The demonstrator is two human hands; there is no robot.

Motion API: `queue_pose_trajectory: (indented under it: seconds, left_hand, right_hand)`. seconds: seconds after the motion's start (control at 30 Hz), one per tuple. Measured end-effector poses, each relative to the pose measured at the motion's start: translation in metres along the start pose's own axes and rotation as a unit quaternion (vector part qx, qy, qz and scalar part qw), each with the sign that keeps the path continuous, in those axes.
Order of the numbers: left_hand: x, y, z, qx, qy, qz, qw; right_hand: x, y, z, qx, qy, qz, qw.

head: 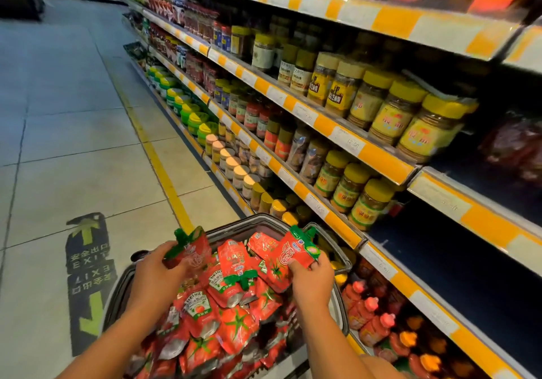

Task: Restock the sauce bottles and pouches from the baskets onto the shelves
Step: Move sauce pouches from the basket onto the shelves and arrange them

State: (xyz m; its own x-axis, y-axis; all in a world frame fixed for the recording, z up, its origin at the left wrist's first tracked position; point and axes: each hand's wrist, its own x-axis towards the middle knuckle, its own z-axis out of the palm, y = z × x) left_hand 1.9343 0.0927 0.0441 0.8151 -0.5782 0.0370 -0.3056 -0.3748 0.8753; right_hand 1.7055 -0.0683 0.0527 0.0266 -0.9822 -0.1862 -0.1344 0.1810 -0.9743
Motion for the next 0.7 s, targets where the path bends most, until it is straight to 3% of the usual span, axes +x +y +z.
queue_pose_trajectory:
  seconds: [0.2, 0.33, 0.47, 0.7]
  left_hand:
    - [-0.010, 0.064, -0.020, -0.150, -0.026, 0.008, 0.988]
    - [-0.020, 0.112, -0.015, -0.246, -0.101, 0.016, 0.964]
    - [-0.038, 0.172, 0.000, -0.289, -0.176, 0.074, 0.938]
    - [-0.070, 0.298, 0.048, -0.269, -0.276, 0.151, 0.910]
  right_hand:
    - [-0.014, -0.033, -0.044, 0.052, 0.003, -0.041, 0.998]
    - [-0.029, -0.061, -0.099, 0.072, 0.009, -0.067, 0.995]
    - [-0.050, -0.103, -0.168, 0.082, 0.055, -0.114, 0.989]
    - [-0.075, -0.178, -0.270, 0.080, 0.109, -0.198, 0.971]
